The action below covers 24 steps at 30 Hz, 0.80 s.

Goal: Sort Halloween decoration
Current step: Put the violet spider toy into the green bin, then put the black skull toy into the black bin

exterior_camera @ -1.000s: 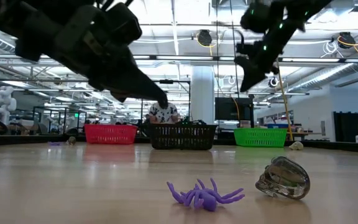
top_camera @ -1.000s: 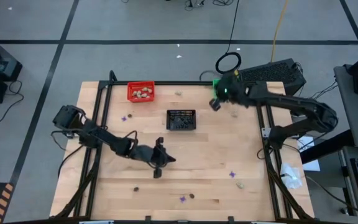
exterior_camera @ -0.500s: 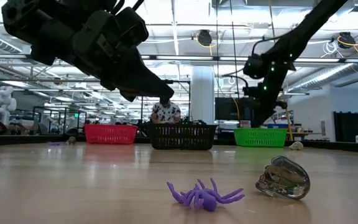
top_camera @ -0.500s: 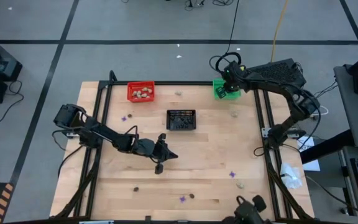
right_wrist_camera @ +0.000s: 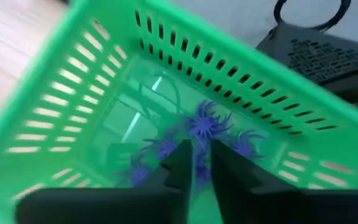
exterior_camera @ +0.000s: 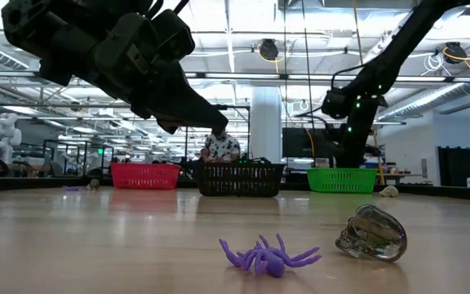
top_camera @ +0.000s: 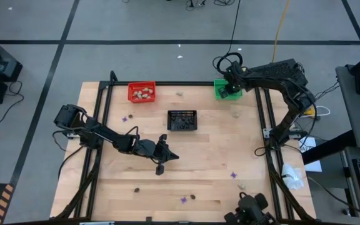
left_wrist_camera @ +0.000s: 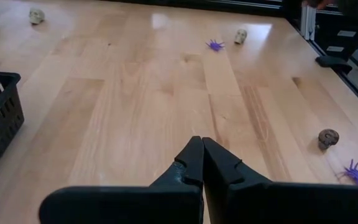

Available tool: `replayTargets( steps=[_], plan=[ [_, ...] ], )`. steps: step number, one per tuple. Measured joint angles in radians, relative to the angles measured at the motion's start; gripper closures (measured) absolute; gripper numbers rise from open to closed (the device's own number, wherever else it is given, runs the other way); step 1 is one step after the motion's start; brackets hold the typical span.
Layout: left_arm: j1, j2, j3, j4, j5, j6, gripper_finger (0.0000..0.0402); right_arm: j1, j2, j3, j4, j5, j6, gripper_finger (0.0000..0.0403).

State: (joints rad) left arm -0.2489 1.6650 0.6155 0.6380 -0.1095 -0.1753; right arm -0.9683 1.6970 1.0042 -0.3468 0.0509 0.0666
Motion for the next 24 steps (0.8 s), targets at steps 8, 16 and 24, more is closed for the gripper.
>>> replayTargets(
  steps=[8,16,24],
  plan=[
    [0.0,0.0,0.0,0.0,-0.007,0.006,0.0402,0.066,-0.202,0.001,-0.156,0.0,-0.048,0.0262],
    [-0.002,0.0,0.0,0.0,-0.007,0.032,0.0402,0.349,-0.44,0.001,-0.397,0.06,0.005,0.0269],
    [-0.028,0.0,0.0,0.0,-0.008,0.033,0.0402,0.831,-0.488,-0.009,-0.492,0.169,0.284,0.0264]
  ],
)
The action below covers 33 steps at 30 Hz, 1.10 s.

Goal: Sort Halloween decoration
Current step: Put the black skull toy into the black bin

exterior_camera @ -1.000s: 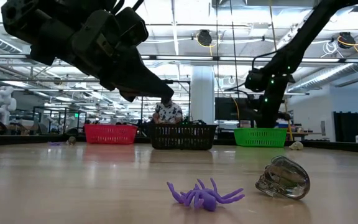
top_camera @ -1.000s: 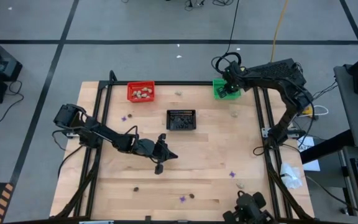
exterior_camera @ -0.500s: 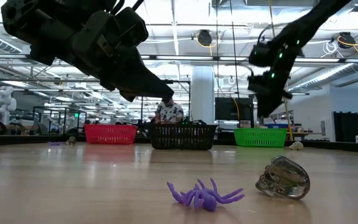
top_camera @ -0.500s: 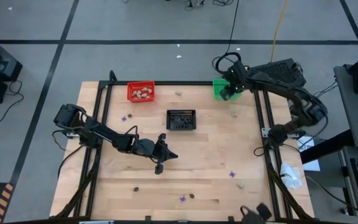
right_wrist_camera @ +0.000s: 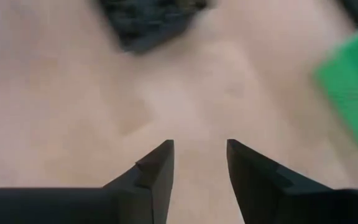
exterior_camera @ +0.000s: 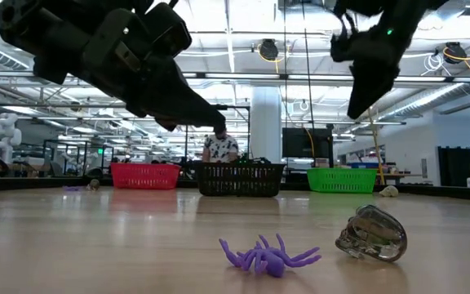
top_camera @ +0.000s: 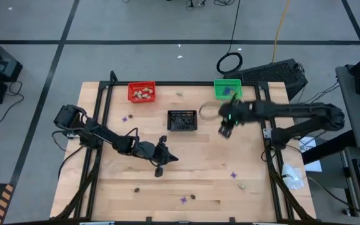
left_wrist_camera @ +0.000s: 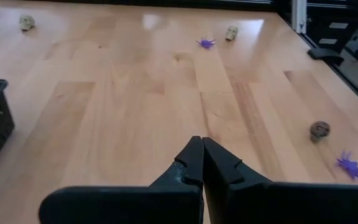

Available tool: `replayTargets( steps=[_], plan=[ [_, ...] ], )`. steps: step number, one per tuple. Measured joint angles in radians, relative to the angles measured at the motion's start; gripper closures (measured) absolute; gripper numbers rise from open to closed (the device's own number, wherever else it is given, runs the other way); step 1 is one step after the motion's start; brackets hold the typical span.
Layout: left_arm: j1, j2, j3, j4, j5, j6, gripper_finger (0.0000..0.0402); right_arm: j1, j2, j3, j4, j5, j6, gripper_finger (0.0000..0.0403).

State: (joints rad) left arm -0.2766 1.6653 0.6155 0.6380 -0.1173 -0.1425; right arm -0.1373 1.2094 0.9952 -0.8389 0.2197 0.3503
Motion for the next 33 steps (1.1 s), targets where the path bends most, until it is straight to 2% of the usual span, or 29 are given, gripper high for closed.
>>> replayTargets(
  steps=[8,14,18,25,28,33],
  plan=[
    [-0.013,0.0,0.0,-0.026,0.0,0.001,0.0402,0.436,0.132,-0.048,0.17,0.055,0.351,0.0252],
    [-0.013,0.0,0.0,-0.03,-0.015,0.001,0.0402,0.642,0.325,-0.048,0.395,0.069,0.505,0.0225],
    [-0.013,0.0,0.0,-0.027,-0.018,-0.001,0.0402,0.72,0.457,-0.004,0.489,0.071,0.545,0.0193],
    [-0.013,0.0,0.0,-0.026,-0.018,-0.007,0.0402,0.799,0.646,0.178,0.522,0.114,0.534,0.0136],
    [-0.013,0.0,0.0,-0.026,-0.018,-0.007,0.0402,0.807,0.689,0.24,0.519,0.124,0.524,0.0123],
    [-0.013,0.0,0.0,-0.026,-0.018,-0.008,0.0402,0.807,0.716,0.244,0.605,0.125,0.578,0.0121]
  ],
)
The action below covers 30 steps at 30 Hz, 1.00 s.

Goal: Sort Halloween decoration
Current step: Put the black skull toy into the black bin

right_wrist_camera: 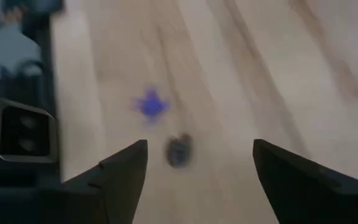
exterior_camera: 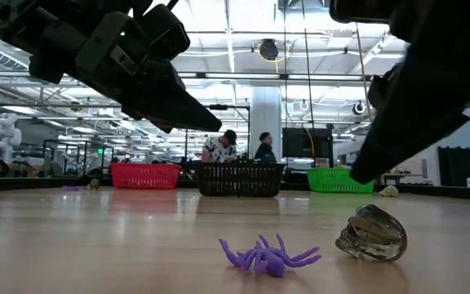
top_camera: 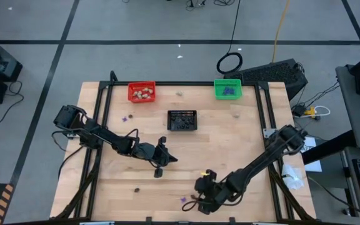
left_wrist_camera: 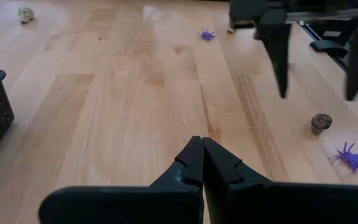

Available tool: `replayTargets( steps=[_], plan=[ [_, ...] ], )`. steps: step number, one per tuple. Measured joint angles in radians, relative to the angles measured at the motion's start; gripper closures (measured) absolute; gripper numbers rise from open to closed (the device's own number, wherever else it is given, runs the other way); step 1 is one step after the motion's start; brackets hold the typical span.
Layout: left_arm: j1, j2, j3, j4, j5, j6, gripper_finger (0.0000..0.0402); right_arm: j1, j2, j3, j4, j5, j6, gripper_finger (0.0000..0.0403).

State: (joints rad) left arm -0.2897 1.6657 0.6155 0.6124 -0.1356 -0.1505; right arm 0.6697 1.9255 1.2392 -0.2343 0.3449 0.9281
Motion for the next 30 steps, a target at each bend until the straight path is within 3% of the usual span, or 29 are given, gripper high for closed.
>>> replayTargets(
  steps=[5,14,24,30],
  plan=[
    [0.0,0.0,0.0,-0.001,0.0,0.0,0.0402,0.006,0.047,0.001,0.1,-0.006,0.053,0.0131],
    [0.0,0.0,0.0,0.0,0.0,-0.001,0.0402,0.015,0.101,0.002,0.123,0.019,0.13,0.0154],
    [-0.001,0.0,0.0,-0.002,0.0,-0.002,0.0402,0.035,0.14,0.002,0.152,0.088,0.189,0.0216],
    [-0.012,0.0,0.0,-0.019,0.0,-0.01,0.0402,0.041,0.178,0.031,0.155,0.114,0.207,0.0223]
  ],
)
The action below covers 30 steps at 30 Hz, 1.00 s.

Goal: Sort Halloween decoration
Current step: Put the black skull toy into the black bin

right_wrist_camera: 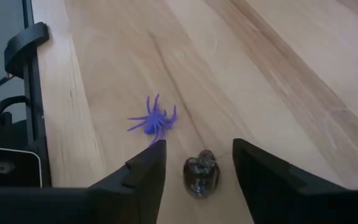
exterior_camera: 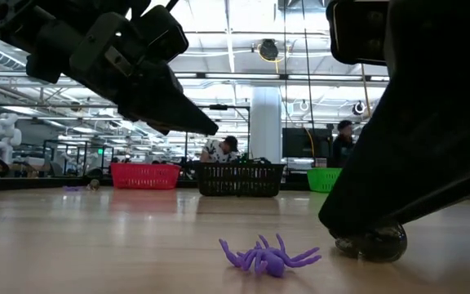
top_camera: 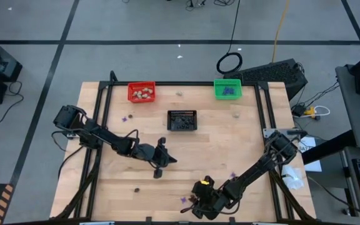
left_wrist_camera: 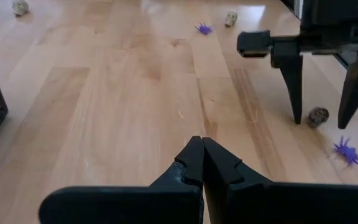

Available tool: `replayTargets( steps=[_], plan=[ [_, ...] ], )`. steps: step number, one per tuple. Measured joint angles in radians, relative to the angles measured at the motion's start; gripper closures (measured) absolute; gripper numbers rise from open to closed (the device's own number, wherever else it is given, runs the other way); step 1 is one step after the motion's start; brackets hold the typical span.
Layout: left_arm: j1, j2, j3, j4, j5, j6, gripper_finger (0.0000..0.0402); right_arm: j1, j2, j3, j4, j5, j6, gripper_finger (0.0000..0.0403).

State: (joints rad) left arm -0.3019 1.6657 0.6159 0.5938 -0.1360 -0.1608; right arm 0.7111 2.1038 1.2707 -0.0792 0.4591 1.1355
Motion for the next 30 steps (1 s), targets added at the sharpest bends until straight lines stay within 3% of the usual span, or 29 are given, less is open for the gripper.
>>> replayTargets(
  steps=[17,30],
  plan=[
    [-0.03,0.0,0.0,-0.04,-0.041,-0.008,0.0402,0.019,-0.004,0.002,-0.089,-0.04,-0.054,0.0332],
    [-0.031,0.0,0.0,-0.063,-0.073,0.01,0.0402,-0.075,-0.11,-0.004,-0.271,-0.097,-0.252,0.0339]
  ],
)
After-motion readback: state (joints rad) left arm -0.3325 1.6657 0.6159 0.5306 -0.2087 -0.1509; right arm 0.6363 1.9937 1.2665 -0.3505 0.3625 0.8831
